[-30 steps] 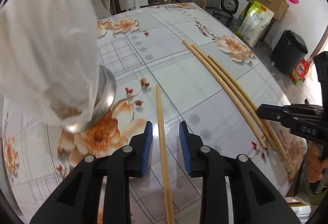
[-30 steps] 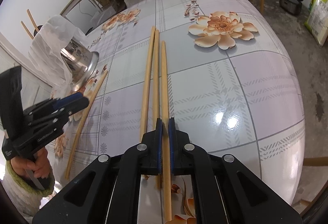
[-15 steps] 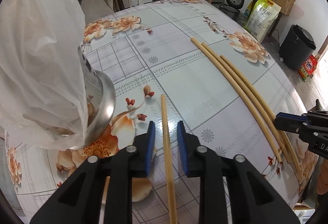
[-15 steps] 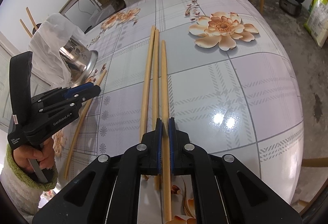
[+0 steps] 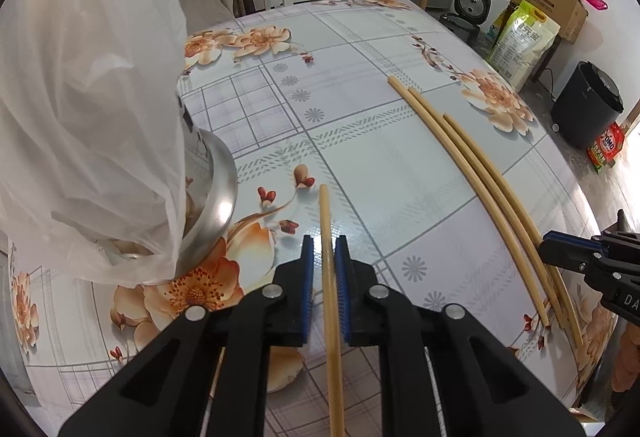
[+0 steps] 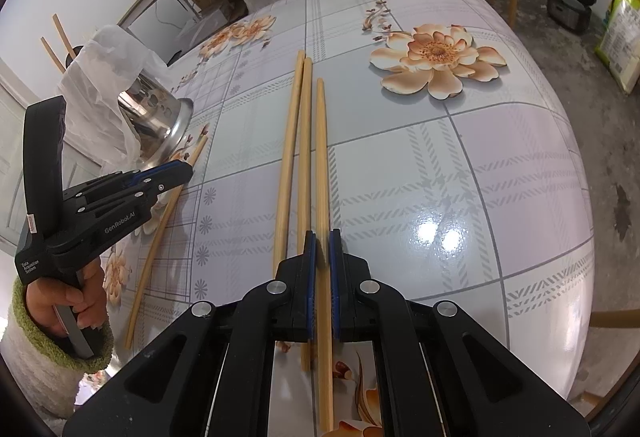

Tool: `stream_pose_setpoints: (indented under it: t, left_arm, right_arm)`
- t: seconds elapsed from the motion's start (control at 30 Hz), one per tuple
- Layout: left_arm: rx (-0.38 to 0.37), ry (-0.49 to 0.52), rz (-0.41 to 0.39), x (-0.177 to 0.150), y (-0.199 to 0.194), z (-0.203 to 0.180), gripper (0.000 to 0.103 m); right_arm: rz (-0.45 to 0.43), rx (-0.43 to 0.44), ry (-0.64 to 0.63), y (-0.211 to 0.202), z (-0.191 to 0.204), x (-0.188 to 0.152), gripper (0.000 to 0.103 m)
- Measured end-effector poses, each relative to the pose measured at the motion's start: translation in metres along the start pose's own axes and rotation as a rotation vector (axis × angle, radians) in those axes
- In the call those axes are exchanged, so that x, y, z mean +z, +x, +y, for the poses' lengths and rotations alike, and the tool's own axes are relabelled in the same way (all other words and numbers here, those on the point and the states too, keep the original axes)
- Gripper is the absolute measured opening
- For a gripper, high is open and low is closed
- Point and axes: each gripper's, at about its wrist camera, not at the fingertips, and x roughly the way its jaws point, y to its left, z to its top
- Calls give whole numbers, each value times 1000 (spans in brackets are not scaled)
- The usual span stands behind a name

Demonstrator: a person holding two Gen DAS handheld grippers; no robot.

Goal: Organize utensils
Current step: 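Lift the held chopsticks with both grippers toward the steel holder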

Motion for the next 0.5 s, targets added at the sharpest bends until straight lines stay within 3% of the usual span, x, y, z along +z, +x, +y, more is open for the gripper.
stream_pose_setpoints:
  t: [0.37,0.5]
  left_arm:
    - [-23,-30,-1,-1,-1,7,6]
    - [-30,-33,0,-2,-2,9,6]
  right_arm:
    - [34,7,0,0,2,2,5]
    - [33,14,-18,-3,5,9,14]
